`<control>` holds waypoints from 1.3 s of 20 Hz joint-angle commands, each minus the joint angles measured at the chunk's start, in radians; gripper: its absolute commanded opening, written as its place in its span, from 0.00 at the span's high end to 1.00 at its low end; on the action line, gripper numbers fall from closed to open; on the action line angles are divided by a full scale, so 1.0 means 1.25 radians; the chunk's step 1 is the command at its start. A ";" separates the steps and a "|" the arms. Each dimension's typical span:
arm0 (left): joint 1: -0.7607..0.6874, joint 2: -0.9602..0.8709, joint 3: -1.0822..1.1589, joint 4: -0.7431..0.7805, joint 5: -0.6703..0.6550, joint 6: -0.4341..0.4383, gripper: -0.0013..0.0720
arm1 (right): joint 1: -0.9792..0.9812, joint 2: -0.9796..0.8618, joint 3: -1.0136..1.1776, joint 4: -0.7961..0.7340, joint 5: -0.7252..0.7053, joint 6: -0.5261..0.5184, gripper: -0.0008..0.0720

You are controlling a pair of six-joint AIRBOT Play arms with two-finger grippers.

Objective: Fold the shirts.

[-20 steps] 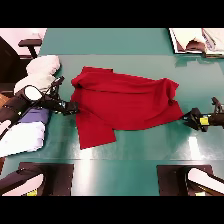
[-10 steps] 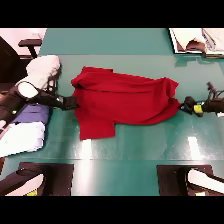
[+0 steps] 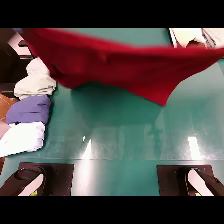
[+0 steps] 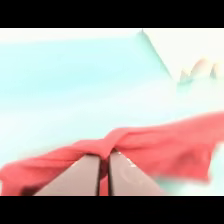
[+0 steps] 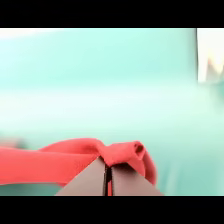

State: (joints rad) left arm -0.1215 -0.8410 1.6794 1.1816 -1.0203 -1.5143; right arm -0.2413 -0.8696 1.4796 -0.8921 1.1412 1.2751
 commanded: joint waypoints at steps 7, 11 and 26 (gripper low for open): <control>0.000 0.017 0.410 0.021 -0.023 -0.047 0.95 | 0.001 0.068 0.411 -0.238 0.193 0.085 0.97; 0.000 0.001 0.243 0.038 -0.096 -0.085 0.95 | 0.002 -0.050 0.484 -0.222 0.298 0.108 0.97; 0.006 -0.618 -0.045 0.032 -0.005 -0.018 0.95 | 0.186 -0.651 0.211 -0.349 0.240 0.146 0.97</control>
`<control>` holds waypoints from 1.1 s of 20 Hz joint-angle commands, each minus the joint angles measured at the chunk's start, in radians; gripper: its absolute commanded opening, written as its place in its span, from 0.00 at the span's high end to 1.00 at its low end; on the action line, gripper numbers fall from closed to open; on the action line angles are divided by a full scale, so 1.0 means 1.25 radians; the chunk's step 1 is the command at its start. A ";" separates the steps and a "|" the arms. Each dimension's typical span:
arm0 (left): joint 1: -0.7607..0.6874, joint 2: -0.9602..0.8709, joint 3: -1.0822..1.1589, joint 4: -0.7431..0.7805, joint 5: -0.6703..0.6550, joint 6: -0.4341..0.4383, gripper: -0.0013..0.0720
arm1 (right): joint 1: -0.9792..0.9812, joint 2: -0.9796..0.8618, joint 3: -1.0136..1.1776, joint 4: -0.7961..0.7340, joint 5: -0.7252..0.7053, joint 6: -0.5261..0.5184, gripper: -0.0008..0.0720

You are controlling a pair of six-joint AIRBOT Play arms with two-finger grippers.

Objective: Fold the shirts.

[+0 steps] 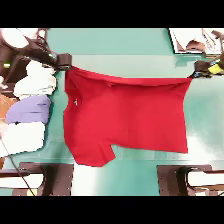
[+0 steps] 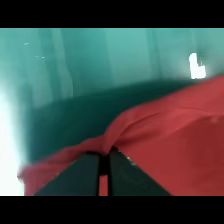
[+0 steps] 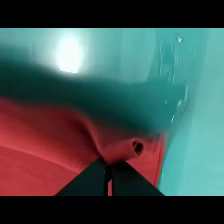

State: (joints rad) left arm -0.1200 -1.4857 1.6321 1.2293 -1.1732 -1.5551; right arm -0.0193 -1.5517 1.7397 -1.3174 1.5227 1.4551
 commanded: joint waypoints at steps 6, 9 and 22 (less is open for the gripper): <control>0.070 -0.145 0.002 -0.040 0.246 0.015 0.95 | 0.002 -0.223 0.201 -0.008 -0.083 0.001 0.97; 0.106 -0.144 0.014 -0.062 0.081 0.073 0.95 | 0.002 -0.202 0.191 -0.010 -0.038 -0.019 0.97; 0.101 -0.134 -0.193 -0.082 -0.025 0.098 0.28 | 0.007 -0.034 -0.248 0.078 -0.157 -0.019 0.39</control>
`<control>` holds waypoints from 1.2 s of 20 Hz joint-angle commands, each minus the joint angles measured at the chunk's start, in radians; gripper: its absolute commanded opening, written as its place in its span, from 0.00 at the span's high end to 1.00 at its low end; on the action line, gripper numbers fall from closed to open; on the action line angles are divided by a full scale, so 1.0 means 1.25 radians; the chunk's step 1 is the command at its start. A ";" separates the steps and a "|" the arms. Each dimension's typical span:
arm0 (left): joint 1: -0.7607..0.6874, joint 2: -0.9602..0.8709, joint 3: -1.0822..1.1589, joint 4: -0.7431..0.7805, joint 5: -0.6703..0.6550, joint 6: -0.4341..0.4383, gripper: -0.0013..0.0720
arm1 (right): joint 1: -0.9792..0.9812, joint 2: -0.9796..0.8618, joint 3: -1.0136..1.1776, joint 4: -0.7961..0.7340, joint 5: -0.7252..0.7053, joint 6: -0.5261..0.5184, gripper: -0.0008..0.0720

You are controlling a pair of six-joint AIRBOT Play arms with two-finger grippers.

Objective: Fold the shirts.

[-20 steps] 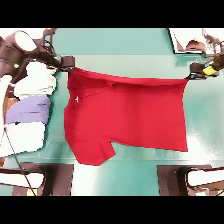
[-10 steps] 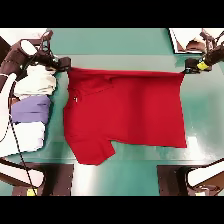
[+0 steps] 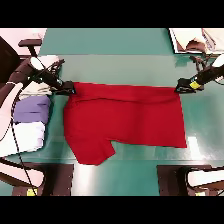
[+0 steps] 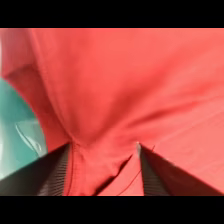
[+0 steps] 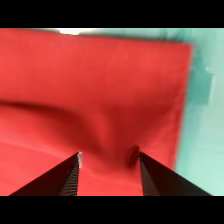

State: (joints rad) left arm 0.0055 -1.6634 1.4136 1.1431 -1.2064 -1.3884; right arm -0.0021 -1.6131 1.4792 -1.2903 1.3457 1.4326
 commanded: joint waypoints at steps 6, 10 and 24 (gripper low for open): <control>0.002 0.260 -0.147 0.161 -0.084 -0.079 0.45 | -0.040 0.171 -0.086 0.074 0.043 -0.018 0.39; 0.002 0.484 -0.443 0.110 -0.096 -0.106 0.45 | -0.039 0.312 -0.197 0.075 0.001 -0.020 0.39; -0.037 0.628 -0.857 -0.171 0.070 -0.105 0.46 | -0.039 0.386 -0.264 0.077 -0.014 -0.020 0.39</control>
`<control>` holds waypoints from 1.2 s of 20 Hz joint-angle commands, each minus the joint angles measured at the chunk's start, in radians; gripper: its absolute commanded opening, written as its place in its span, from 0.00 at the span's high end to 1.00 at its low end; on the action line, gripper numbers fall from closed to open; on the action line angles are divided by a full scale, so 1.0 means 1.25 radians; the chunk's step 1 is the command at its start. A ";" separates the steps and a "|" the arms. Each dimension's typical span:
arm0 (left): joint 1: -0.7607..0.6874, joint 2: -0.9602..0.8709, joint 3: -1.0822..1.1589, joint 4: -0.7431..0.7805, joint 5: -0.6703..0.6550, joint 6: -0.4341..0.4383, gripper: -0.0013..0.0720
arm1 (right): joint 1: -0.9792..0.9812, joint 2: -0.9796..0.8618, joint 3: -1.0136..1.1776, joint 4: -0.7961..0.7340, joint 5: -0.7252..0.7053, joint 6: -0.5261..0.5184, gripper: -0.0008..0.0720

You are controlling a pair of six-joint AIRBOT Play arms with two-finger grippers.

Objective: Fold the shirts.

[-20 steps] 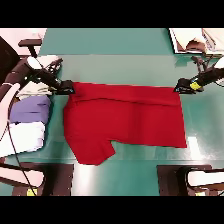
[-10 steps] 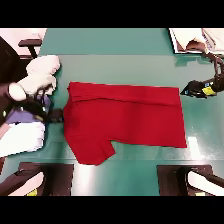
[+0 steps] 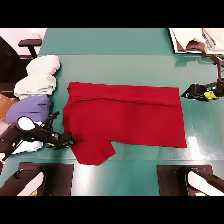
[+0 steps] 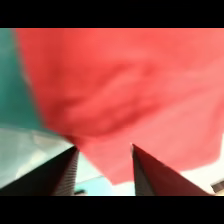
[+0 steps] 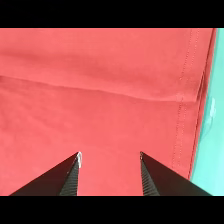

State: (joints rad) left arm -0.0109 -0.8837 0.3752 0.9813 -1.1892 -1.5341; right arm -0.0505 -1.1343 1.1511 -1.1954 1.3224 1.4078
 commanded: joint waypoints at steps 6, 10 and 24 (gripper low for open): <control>-0.045 0.020 0.016 -0.055 0.026 0.019 0.95 | -0.083 0.010 -0.070 -0.032 0.140 -0.023 0.39; -0.045 0.028 0.073 -0.052 0.002 0.019 0.95 | -0.260 0.049 -0.273 -0.093 0.142 -0.023 0.15; -0.045 0.028 0.081 -0.030 0.012 0.028 0.95 | -0.367 0.056 -0.546 0.035 0.048 -0.047 0.82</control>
State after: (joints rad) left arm -0.0666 -0.8494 0.4747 0.9276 -1.1625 -1.5093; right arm -0.5278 -1.0649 0.4862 -1.1767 1.4002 1.3655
